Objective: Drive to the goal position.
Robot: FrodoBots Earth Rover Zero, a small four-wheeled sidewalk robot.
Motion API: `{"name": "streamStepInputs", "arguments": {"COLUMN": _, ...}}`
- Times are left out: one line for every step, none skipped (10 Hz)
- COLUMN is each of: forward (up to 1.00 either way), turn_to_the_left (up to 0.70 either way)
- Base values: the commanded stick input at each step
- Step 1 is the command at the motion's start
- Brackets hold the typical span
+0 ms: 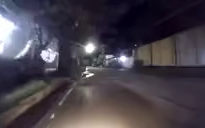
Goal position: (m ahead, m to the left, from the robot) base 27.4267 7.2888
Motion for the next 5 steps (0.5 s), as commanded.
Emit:
{"name": "streamStepInputs", "arguments": {"forward": 0.5, "turn_to_the_left": 0.0}}
{"name": "streamStepInputs", "arguments": {"forward": 0.5, "turn_to_the_left": 0.0}}
{"name": "streamStepInputs", "arguments": {"forward": 0.5, "turn_to_the_left": 0.0}}
{"name": "streamStepInputs", "arguments": {"forward": 0.5, "turn_to_the_left": 0.0}}
{"name": "streamStepInputs", "arguments": {"forward": 0.5, "turn_to_the_left": 0.0}}
